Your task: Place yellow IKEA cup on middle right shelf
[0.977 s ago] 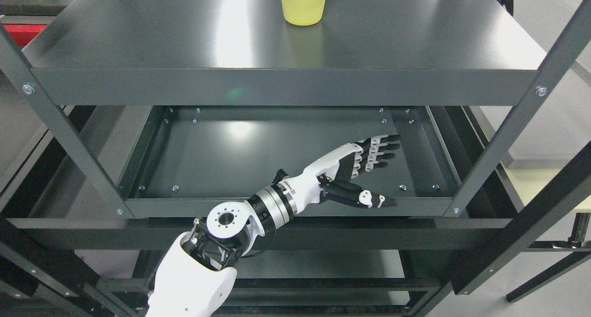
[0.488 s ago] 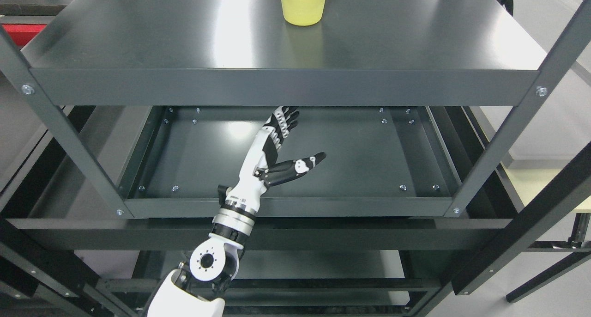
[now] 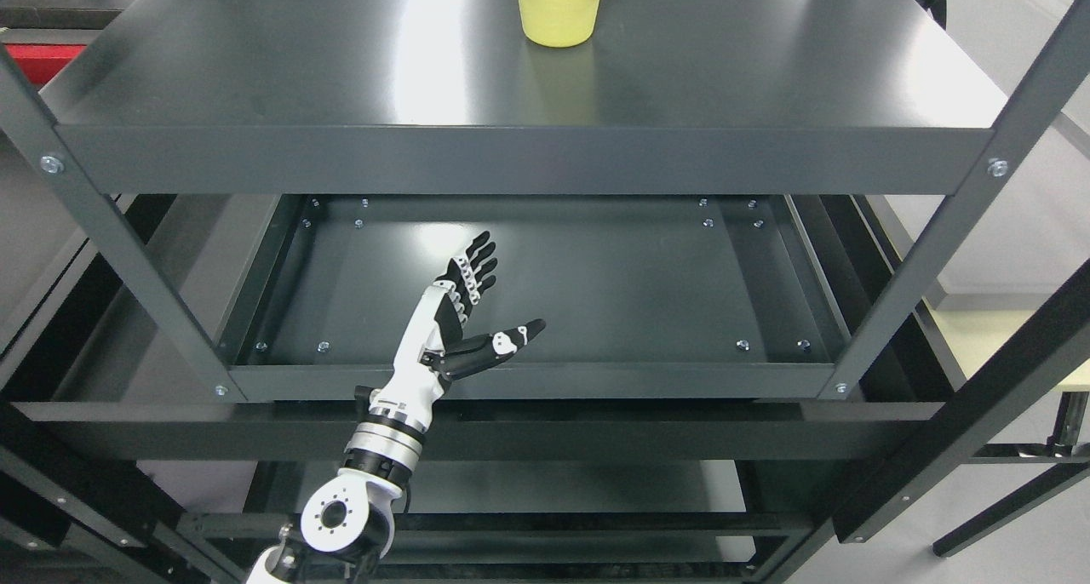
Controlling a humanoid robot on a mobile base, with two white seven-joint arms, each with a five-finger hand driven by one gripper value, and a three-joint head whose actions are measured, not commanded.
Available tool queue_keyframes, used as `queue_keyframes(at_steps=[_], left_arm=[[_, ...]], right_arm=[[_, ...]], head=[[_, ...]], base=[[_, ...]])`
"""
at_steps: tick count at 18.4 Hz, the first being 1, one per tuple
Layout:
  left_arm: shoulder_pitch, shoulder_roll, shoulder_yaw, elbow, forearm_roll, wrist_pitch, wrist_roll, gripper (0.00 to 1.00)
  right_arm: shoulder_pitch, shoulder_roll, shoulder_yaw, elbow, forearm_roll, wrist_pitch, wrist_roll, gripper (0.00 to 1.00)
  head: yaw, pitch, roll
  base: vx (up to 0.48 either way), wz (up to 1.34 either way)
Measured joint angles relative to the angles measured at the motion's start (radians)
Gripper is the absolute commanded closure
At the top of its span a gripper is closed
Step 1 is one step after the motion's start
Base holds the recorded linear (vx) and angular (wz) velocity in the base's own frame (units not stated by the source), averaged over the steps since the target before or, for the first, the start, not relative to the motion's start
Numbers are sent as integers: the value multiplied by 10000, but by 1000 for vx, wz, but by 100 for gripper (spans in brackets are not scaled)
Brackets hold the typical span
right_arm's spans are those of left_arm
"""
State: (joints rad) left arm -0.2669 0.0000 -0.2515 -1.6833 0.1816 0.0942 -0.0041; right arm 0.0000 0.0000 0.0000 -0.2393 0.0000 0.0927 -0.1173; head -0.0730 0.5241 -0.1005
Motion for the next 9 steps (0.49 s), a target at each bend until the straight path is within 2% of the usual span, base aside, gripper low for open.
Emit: queue_keyframes(at_steps=[9], left_arm=[[173, 0, 1471, -553, -31, 551, -208, 1]], right_arm=[[0, 0, 0, 0, 0, 0, 0, 1]], head=[[0, 0, 0]], base=[[0, 0]])
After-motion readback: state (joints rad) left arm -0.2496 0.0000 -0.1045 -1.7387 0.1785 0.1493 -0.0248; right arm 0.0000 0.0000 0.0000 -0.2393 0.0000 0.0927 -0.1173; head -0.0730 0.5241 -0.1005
